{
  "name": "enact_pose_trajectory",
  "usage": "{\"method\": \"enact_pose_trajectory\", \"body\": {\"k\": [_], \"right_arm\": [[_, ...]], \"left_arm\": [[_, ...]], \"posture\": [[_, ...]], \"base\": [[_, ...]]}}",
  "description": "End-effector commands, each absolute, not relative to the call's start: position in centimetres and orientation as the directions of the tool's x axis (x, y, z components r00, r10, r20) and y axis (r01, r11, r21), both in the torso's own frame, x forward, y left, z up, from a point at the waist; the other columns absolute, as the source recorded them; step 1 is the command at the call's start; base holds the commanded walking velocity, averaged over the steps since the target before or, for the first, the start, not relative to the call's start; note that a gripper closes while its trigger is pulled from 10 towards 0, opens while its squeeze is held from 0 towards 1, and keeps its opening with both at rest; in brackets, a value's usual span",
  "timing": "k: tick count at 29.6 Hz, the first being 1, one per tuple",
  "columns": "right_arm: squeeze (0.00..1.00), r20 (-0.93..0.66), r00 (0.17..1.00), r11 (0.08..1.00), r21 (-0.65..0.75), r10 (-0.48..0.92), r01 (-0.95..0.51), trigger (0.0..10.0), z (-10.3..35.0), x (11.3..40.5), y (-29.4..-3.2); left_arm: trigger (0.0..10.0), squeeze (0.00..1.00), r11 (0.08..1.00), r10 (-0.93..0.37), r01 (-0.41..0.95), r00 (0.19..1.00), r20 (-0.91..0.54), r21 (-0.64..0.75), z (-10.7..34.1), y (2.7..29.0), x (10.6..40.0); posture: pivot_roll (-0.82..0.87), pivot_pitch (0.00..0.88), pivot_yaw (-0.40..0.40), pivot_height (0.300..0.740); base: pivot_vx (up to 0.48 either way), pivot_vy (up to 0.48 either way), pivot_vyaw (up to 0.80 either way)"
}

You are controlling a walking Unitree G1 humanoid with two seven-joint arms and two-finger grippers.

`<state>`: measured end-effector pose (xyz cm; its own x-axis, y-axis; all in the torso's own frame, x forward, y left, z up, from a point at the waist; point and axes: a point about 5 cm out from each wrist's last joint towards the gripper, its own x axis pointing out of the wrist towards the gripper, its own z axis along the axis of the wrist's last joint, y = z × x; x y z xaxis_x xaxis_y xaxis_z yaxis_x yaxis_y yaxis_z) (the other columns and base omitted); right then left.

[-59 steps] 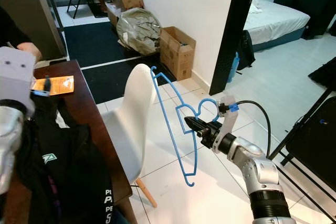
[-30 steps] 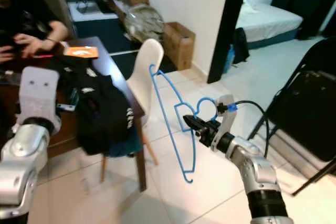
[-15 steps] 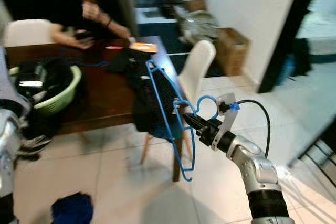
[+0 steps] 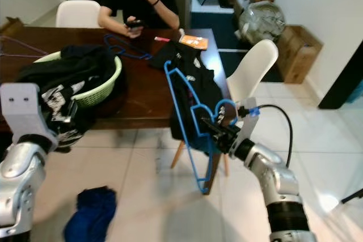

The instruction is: Hang hanger

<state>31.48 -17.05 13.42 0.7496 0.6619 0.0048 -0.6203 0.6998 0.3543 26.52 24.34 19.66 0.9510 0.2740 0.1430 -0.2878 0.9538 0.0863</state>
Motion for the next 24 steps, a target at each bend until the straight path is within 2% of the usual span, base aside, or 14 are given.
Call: {"method": "enact_pose_trajectory", "body": {"k": [1,11,15,17,24], "right_arm": [[0.00,0.000,0.758,0.704,0.371,0.652,-0.606,10.0,13.3,31.6,-17.3],[0.00,-0.003,0.765,0.715,0.357,0.645,-0.601,10.0,13.3,31.6,-17.2],[0.00,-0.009,0.753,0.715,0.323,0.658,-0.621,10.0,13.3,31.6,-17.0],[0.00,-0.011,0.755,0.717,0.321,0.656,-0.619,10.0,13.3,31.6,-17.0],[0.00,-0.009,0.770,0.720,0.362,0.638,-0.592,10.0,13.3,31.8,-17.3]], "left_arm": [[10.0,0.00,0.950,0.288,-0.304,0.940,0.180,0.068,20.5,24.7,26.7],[10.0,0.00,0.919,0.369,-0.390,0.899,0.234,0.050,22.4,26.2,26.7],[10.0,0.00,0.907,0.401,-0.419,0.889,0.222,0.039,22.1,26.5,26.5],[10.0,0.00,0.904,0.413,-0.428,0.887,0.207,0.028,21.8,26.6,26.6],[10.0,0.00,0.890,0.448,-0.456,0.877,0.170,0.006,21.4,26.9,26.7]], "posture": [[0.09,0.000,-0.048,0.740],[0.09,0.000,-0.046,0.740],[0.09,0.000,-0.049,0.740],[0.09,0.000,-0.049,0.740],[0.09,0.000,-0.048,0.740]], "base": [[0.480,0.000,0.00],[0.480,0.000,0.00],[0.448,0.000,0.54],[0.000,0.000,0.80],[0.000,0.000,0.00]]}}
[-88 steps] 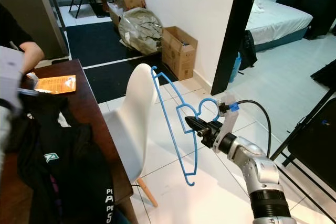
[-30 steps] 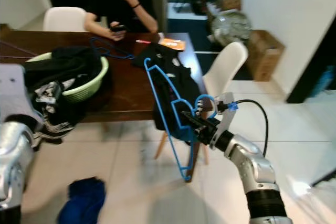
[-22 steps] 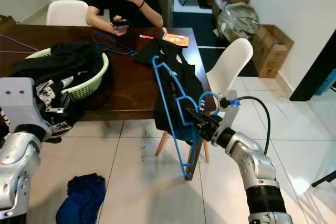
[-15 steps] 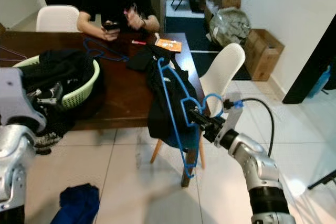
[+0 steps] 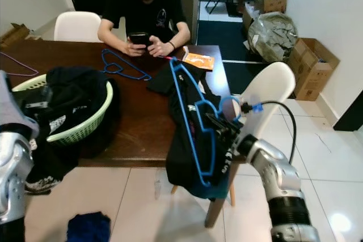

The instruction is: Hang hanger

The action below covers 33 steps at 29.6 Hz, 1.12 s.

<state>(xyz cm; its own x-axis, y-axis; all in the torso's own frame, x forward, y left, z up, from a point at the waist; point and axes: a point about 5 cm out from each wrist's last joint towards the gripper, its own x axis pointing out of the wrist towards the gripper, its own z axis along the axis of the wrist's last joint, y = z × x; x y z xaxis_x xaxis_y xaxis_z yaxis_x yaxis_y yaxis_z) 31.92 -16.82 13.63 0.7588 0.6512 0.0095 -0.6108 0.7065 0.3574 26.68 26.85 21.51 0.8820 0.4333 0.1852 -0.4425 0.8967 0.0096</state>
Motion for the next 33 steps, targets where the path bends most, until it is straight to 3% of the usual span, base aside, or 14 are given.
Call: {"method": "enact_pose_trajectory", "body": {"k": [1,10,19,33], "right_arm": [[0.00,-0.010,0.770,0.720,0.361,0.638,-0.592,10.0,13.3,31.8,-17.3],[0.00,-0.013,0.769,0.720,0.361,0.640,-0.593,10.0,13.2,31.7,-17.3],[0.00,-0.017,0.772,0.723,0.364,0.635,-0.587,10.0,13.1,31.6,-17.3],[0.00,-0.025,0.773,0.726,0.363,0.634,-0.584,10.0,13.1,31.5,-17.4]], "left_arm": [[10.0,0.00,0.881,0.464,-0.472,0.871,0.160,0.014,21.4,27.1,26.7],[10.0,0.00,0.846,0.524,-0.532,0.844,0.114,0.044,21.0,28.3,26.4],[10.0,0.00,0.777,0.618,-0.601,0.785,-0.045,0.187,19.2,31.9,26.3],[10.0,0.00,0.733,0.607,-0.570,0.794,0.021,0.371,20.4,33.1,27.2]], "posture": [[0.09,0.000,-0.048,0.740],[0.09,0.000,-0.049,0.740],[0.09,0.000,-0.046,0.740],[0.08,0.000,-0.049,0.740]], "base": [[0.000,0.000,0.00],[0.000,0.000,0.00],[0.000,0.000,0.00],[0.000,0.000,0.00]]}}
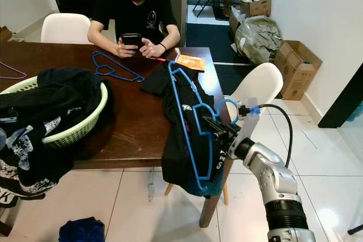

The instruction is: Hang hanger

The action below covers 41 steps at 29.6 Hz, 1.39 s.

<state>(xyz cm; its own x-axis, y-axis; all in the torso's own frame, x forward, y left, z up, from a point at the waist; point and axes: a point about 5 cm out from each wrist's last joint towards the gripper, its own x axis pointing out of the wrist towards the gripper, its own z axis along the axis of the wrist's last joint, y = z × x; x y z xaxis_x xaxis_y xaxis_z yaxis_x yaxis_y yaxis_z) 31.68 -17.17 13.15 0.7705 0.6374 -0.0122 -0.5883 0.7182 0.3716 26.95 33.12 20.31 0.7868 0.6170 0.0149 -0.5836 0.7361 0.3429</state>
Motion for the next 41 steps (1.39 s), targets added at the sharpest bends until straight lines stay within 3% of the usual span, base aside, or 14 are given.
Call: {"method": "enact_pose_trajectory", "body": {"k": [1,19,20,24,25,36,39,40,41], "right_arm": [[0.00,-0.025,0.773,0.727,0.362,0.634,-0.584,10.0,13.2,31.5,-17.4],[0.00,-0.039,0.777,0.735,0.357,0.628,-0.576,10.0,13.2,31.2,-17.7],[0.00,-0.040,0.778,0.736,0.358,0.627,-0.575,10.0,13.2,31.2,-17.7],[0.00,-0.040,0.779,0.737,0.358,0.626,-0.574,10.0,13.2,31.2,-17.7],[0.00,-0.041,0.779,0.737,0.359,0.625,-0.572,10.0,13.2,31.2,-17.8],[0.00,-0.038,0.785,0.740,0.365,0.618,-0.565,10.0,13.2,31.3,-17.8],[0.00,-0.038,0.787,0.741,0.367,0.616,-0.562,10.0,13.2,31.3,-17.8],[0.00,-0.037,0.787,0.741,0.368,0.615,-0.562,10.0,13.2,31.3,-17.7],[0.00,-0.037,0.787,0.741,0.368,0.615,-0.562,10.0,13.2,31.3,-17.7]], "left_arm": [[10.0,0.00,0.739,0.605,-0.562,0.796,0.003,0.371,20.0,33.1,27.3],[10.0,0.00,0.828,0.508,-0.406,0.835,-0.212,0.387,17.2,32.3,27.8],[2.2,0.00,0.828,0.502,-0.401,0.841,-0.200,0.393,17.2,32.3,27.8],[2.2,0.00,0.827,0.499,-0.398,0.846,-0.190,0.397,17.3,32.3,27.9],[0.0,0.00,0.825,0.499,-0.402,0.849,-0.176,0.398,17.6,32.3,27.9],[0.0,0.00,0.813,0.503,-0.434,0.860,-0.091,0.388,19.7,32.4,28.2],[0.0,0.00,0.854,0.475,-0.449,0.879,-0.041,0.264,21.2,32.0,28.6],[0.0,0.00,0.887,0.441,-0.434,0.898,-0.007,0.155,22.4,31.5,28.9],[0.0,0.00,0.887,0.441,-0.434,0.898,-0.007,0.155,22.4,31.5,28.9]], "posture": [[0.07,0.000,-0.050,0.740],[0.06,0.017,-0.052,0.740],[0.06,0.017,-0.052,0.740],[0.06,0.017,-0.052,0.740],[0.06,0.018,-0.051,0.740],[0.06,0.015,-0.047,0.740],[0.06,0.013,-0.047,0.740],[0.06,0.013,-0.047,0.740],[0.06,0.013,-0.047,0.740]], "base": [[0.000,0.000,0.00],[0.000,0.000,0.00],[0.000,0.000,0.00],[0.000,0.000,0.00],[0.000,0.000,0.00],[0.000,0.000,0.00],[0.000,0.000,0.00],[0.000,0.000,0.00],[0.000,0.000,0.00]]}}
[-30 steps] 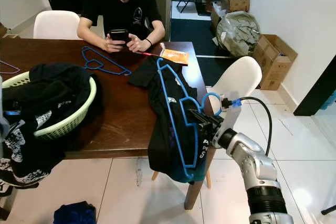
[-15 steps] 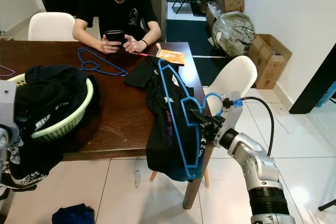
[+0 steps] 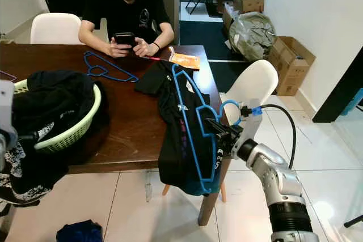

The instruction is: Hang hanger

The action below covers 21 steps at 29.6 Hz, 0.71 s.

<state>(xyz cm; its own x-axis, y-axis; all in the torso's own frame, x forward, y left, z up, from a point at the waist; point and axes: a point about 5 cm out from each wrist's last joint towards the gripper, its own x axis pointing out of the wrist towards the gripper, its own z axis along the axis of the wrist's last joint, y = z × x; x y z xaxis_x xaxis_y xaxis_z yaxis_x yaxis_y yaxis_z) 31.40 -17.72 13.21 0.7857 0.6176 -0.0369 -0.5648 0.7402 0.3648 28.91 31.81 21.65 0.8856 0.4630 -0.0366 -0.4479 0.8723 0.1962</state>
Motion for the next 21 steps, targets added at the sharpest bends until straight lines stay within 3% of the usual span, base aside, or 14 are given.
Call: {"method": "enact_pose_trajectory", "body": {"k": [1,4,5,8,9,10,11,12,13,15,16,18,20,21], "right_arm": [[0.00,-0.037,0.788,0.741,0.369,0.615,-0.561,10.0,13.2,31.3,-17.7],[0.00,-0.036,0.788,0.741,0.370,0.614,-0.560,10.0,13.2,31.4,-17.7],[0.00,-0.035,0.789,0.741,0.372,0.613,-0.559,10.0,13.2,31.4,-17.7],[0.00,-0.034,0.790,0.740,0.374,0.613,-0.558,10.0,13.2,31.4,-17.7],[0.00,-0.032,0.791,0.740,0.376,0.611,-0.557,10.0,13.2,31.5,-17.6],[0.00,-0.032,0.791,0.740,0.376,0.611,-0.557,10.0,13.2,31.5,-17.6],[0.00,-0.029,0.792,0.741,0.378,0.609,-0.556,10.0,13.2,31.5,-17.5],[0.00,-0.029,0.792,0.741,0.378,0.609,-0.556,10.0,13.2,31.5,-17.5],[0.00,-0.027,0.794,0.741,0.379,0.607,-0.554,10.0,13.2,31.5,-17.5],[0.00,-0.027,0.794,0.741,0.379,0.607,-0.554,10.0,13.2,31.5,-17.5],[0.00,-0.025,0.796,0.741,0.381,0.605,-0.552,10.0,13.2,31.5,-17.4],[0.00,-0.025,0.796,0.741,0.381,0.605,-0.552,10.0,13.2,31.5,-17.4],[0.00,-0.022,0.797,0.741,0.385,0.603,-0.550,10.0,13.1,31.6,-17.3],[0.00,-0.022,0.797,0.741,0.385,0.603,-0.550,10.0,13.1,31.6,-17.3]], "left_arm": [[0.0,0.00,0.921,0.380,-0.384,0.923,0.060,0.068,24.4,30.6,29.4],[0.0,0.00,0.949,0.308,-0.315,0.942,0.135,0.028,26.5,29.6,29.7],[0.0,0.00,0.985,0.162,-0.170,0.957,0.239,0.010,29.4,27.5,30.1],[0.0,0.00,0.997,0.060,-0.069,0.951,0.305,0.018,31.3,26.0,30.1],[0.0,0.00,0.996,-0.086,0.089,0.917,0.390,0.013,33.7,23.5,29.8],[0.0,0.00,0.996,-0.086,0.089,0.917,0.390,0.013,33.7,23.5,29.8],[0.0,0.00,0.974,-0.203,0.225,0.861,0.466,0.010,35.7,21.4,29.3],[0.0,0.00,0.974,-0.203,0.225,0.861,0.466,0.010,35.7,21.4,29.3],[0.0,0.00,0.947,-0.277,0.322,0.804,0.526,0.006,37.3,20.0,28.6],[0.0,0.00,0.947,-0.277,0.322,0.804,0.526,0.006,37.3,20.0,28.6],[0.0,0.00,0.921,-0.322,0.389,0.756,0.570,0.006,38.6,19.1,28.1],[0.0,0.00,0.921,-0.322,0.389,0.756,0.570,0.006,38.6,19.1,28.1],[0.0,0.00,0.889,-0.358,0.458,0.677,0.643,0.012,41.3,18.5,27.6],[0.0,0.00,0.889,-0.358,0.458,0.677,0.643,0.012,41.3,18.5,27.6]], "posture": [[0.07,0.012,-0.046,0.740],[0.07,0.010,-0.046,0.740],[0.08,0.009,-0.045,0.740],[0.08,0.009,-0.045,0.740],[0.07,0.006,-0.040,0.740],[0.07,0.006,-0.040,0.740],[0.07,0.005,-0.037,0.740],[0.07,0.005,-0.037,0.740],[0.07,0.001,-0.034,0.740],[0.07,0.001,-0.034,0.740],[0.08,0.000,-0.033,0.740],[0.08,0.000,-0.033,0.740],[0.09,0.000,-0.032,0.740],[0.09,0.000,-0.032,0.740]], "base": [[0.000,0.000,0.00],[0.000,0.000,0.00],[0.000,0.000,0.00],[0.000,0.000,0.00],[0.000,0.000,0.00],[0.000,0.000,0.00],[0.000,0.000,0.00],[0.000,0.000,0.00],[0.000,0.000,0.00],[0.000,0.000,0.00],[0.000,0.000,0.00],[0.000,0.000,0.00],[0.000,0.000,0.00],[0.000,0.000,0.00]]}}
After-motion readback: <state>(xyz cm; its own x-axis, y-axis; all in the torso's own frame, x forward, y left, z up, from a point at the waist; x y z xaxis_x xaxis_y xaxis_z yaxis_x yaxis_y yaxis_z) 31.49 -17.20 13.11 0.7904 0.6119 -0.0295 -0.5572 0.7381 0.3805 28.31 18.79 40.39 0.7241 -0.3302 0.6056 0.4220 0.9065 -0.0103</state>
